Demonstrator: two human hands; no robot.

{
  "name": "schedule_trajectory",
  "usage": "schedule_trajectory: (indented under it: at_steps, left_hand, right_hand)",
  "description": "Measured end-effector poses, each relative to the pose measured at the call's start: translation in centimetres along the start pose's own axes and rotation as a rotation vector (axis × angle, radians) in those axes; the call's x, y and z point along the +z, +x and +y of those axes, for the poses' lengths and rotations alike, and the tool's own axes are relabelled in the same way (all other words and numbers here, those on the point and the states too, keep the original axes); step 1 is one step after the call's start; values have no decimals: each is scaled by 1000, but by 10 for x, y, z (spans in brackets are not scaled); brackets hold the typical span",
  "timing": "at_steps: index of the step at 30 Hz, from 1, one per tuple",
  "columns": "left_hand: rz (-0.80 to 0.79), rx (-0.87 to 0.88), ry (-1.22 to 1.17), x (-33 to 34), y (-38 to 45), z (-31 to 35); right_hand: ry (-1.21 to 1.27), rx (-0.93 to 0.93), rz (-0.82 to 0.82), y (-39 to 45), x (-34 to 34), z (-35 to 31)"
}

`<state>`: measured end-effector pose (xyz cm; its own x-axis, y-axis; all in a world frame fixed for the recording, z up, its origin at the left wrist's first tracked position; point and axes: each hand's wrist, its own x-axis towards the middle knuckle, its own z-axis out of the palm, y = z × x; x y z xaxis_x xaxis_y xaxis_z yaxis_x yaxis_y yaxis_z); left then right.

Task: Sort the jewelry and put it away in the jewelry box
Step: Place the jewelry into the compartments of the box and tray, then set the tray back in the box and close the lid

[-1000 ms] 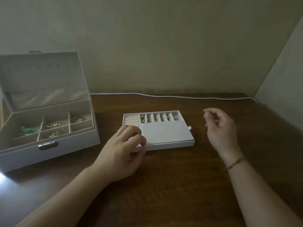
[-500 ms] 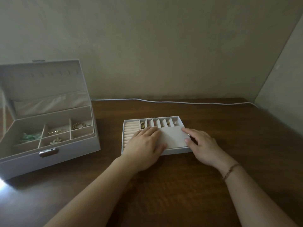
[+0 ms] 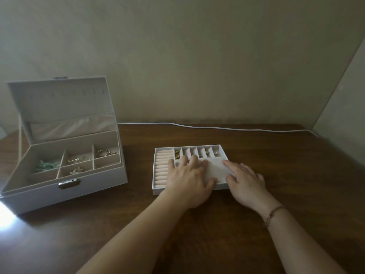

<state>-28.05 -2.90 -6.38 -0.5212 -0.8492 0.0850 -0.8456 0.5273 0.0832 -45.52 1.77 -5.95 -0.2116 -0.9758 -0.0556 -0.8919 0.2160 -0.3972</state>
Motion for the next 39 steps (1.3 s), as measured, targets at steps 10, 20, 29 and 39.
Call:
schedule_trajectory:
  at_steps: [10,20,29,39]
  left_hand:
    - [59,159,22,-12,-55,-71]
    - [210,-320,-176,-14,-77,-62]
    - [384,-407,-516,-31,-83,-54]
    - [655,-438,-527,-79,-131,-115]
  right_hand:
    - [-55,-45,-136,-2,-9,17]
    - [-3,-56,14,-1,-3,12]
    - [195,-64,-32,-15,-19,1]
    - [283,-317,112,-16,-34,-92]
